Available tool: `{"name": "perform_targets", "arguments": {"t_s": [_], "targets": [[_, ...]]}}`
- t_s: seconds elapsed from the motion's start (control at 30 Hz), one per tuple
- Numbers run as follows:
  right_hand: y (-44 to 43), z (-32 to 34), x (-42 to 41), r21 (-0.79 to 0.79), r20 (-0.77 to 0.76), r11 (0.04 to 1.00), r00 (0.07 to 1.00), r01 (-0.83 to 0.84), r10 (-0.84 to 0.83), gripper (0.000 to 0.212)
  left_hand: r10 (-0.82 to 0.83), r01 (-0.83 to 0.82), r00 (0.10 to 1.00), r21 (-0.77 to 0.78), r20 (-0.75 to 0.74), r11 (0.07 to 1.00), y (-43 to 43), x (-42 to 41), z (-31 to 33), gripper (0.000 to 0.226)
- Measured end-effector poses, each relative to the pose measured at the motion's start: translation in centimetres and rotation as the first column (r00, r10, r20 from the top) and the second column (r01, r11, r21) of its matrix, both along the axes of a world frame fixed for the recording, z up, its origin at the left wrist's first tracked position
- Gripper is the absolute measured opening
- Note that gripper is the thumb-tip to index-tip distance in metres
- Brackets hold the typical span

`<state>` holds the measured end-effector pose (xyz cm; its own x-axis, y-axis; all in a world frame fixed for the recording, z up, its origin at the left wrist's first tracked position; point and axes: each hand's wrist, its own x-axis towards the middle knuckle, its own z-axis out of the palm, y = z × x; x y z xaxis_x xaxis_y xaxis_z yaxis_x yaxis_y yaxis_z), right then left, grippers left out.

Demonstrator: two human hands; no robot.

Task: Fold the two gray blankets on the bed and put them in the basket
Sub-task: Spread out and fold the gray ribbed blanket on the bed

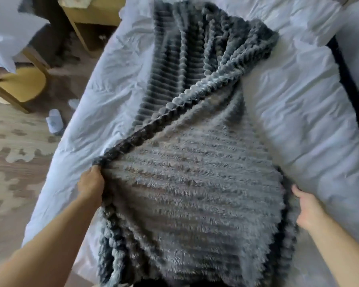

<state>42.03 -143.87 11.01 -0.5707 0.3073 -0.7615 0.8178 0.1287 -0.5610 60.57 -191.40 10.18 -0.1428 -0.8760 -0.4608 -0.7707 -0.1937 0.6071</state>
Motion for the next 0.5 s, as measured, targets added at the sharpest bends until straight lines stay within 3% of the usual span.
{"name": "perform_targets", "arguments": {"t_s": [0.03, 0.1, 0.17, 0.23, 0.33, 0.4, 0.5], "targets": [[0.7, 0.6, 0.8, 0.109, -0.033, 0.993, 0.999, -0.035, 0.039, 0.044, 0.057, -0.057, 0.998, 0.019, -0.015, 0.998, 0.1, 0.7, 1.4, 0.053], [1.2, 1.9, 2.0, 0.362, -0.102, 0.927, 0.984, -0.103, 0.149, 0.046, 0.193, -0.149, 0.966, 0.244, -0.169, 0.958, 0.7, 1.5, 3.4, 0.045], [0.5, 3.7, 2.4, 0.427, -0.176, 0.893, 0.955, -0.143, 0.237, 0.039, 0.200, -0.054, 0.951, 0.506, -0.238, 0.861, 1.4, 2.1, 5.3, 0.033], [-0.2, 5.6, 1.6, 0.411, -0.253, 0.876, 0.892, -0.251, 0.374, 0.034, -0.092, 0.178, 0.981, 0.626, -0.168, 0.759, 1.7, 2.4, 7.8, 0.046], [-1.0, 8.0, 0.3, 0.376, -0.263, 0.784, 0.754, -0.495, 0.602, 0.040, -0.482, 0.459, 0.855, 0.715, -0.194, 0.527, 2.3, 2.3, 11.2, 0.050], [-1.3, 9.1, 0.8, 0.372, -0.182, 0.686, 0.675, -0.626, 0.715, 0.029, -0.527, 0.538, 0.816, 0.648, -0.239, 0.539, 2.6, 1.5, 12.7, 0.045], [-0.8, 9.0, 1.4, 0.511, 0.069, 0.450, 0.557, -0.732, 0.828, 0.034, -0.479, 0.558, 0.830, 0.437, -0.287, 0.705, 3.2, -0.1, 13.6, 0.043]]}}
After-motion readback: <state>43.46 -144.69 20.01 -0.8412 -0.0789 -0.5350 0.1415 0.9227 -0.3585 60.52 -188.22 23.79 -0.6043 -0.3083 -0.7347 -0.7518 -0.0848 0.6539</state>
